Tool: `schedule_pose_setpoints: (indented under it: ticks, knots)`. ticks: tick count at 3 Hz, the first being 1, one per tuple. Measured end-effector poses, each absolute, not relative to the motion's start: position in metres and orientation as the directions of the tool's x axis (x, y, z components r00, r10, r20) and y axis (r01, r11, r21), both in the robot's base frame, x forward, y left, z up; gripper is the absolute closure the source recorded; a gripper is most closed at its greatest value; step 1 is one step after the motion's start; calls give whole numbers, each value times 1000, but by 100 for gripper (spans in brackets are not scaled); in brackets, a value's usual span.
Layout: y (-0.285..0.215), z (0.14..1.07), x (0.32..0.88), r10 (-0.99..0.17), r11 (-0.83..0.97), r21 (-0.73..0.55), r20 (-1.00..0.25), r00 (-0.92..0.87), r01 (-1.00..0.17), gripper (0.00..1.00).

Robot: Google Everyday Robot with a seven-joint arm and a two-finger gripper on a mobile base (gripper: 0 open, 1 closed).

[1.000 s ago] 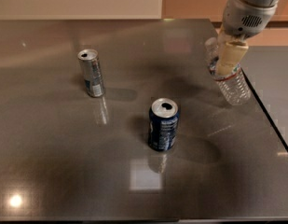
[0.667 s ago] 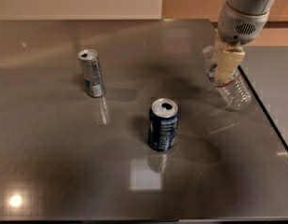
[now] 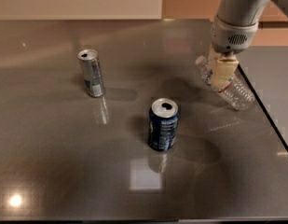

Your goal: Knock water bottle over

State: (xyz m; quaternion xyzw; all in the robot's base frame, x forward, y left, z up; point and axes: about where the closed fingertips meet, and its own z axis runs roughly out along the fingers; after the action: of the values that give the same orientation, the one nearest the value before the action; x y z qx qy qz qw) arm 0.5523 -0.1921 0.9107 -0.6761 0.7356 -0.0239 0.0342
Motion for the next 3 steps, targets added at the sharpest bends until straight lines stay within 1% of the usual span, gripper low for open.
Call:
schedule_pose_setpoints:
  ticks: [1, 2, 3]
  knots:
    - [-189, 904, 549, -997, 77, -65, -22, -76, -995, 13]
    - [-186, 899, 544, -996, 79, -41, -43, -77, -996, 0]
    - [-185, 887, 534, -992, 95, 8, -82, -95, -995, 0]
